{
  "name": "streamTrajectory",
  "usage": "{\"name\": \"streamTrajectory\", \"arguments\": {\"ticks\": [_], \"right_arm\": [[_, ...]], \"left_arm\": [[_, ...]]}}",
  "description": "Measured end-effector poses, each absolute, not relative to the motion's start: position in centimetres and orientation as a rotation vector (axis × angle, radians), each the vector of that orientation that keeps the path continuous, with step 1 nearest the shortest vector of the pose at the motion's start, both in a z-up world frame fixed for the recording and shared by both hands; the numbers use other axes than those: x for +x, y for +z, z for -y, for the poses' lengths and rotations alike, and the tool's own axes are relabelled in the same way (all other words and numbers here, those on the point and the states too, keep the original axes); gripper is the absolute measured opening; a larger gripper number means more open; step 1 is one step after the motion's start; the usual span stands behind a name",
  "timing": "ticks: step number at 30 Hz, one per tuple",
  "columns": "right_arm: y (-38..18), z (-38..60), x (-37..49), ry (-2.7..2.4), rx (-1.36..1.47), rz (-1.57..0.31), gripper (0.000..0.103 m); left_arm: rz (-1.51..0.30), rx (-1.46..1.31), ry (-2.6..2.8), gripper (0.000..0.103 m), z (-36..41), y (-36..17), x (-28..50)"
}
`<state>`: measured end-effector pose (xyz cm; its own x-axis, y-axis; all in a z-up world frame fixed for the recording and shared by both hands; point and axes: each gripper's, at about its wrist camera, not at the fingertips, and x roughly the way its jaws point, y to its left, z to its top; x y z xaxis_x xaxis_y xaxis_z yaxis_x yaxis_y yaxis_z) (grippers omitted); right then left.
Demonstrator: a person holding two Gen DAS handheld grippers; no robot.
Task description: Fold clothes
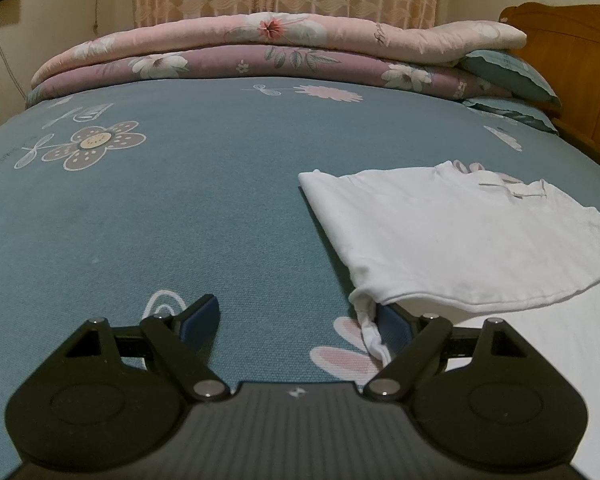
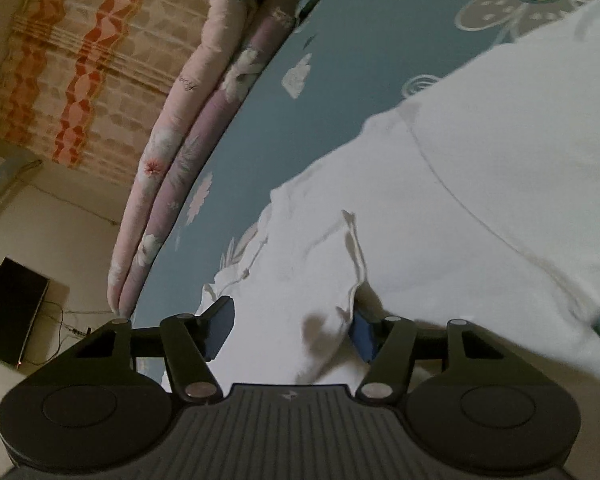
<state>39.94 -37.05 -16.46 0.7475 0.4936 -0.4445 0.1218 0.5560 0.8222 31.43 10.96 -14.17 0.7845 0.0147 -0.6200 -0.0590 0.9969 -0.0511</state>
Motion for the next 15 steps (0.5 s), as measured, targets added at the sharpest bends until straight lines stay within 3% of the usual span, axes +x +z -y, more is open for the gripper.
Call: {"name": "streamTrajectory", "arguments": {"ticks": [2,5,6,7,9,15], "right_arm": [[-16.5,36.8,40.7,0.247,0.955,-0.714,0.064],[-16.4,36.5,41.7,0.249,0.92,-0.719,0.052],[-16.4,36.6,41.9,0.245,0.906,-0.723,0.041],[-16.5,36.7,41.9,0.238,0.893,-0.734,0.024],[-16.6,36.7,41.6,0.226,0.869,-0.752,0.009],[-14.7,36.5,39.4,0.194,0.839,-0.7,0.008]], "left_arm": [[-0.668,-0.066,0.041,0.085,-10.9,-14.2,31.4],[-0.667,-0.066,0.042,0.085,-10.9,-14.2,31.4],[-0.667,-0.067,0.042,0.085,-10.9,-14.2,31.4],[-0.667,-0.07,0.041,0.085,-10.9,-14.1,31.4],[-0.665,-0.079,0.041,0.085,-11.0,-14.1,31.4],[-0.665,-0.077,0.041,0.085,-11.0,-14.1,31.4]]}}
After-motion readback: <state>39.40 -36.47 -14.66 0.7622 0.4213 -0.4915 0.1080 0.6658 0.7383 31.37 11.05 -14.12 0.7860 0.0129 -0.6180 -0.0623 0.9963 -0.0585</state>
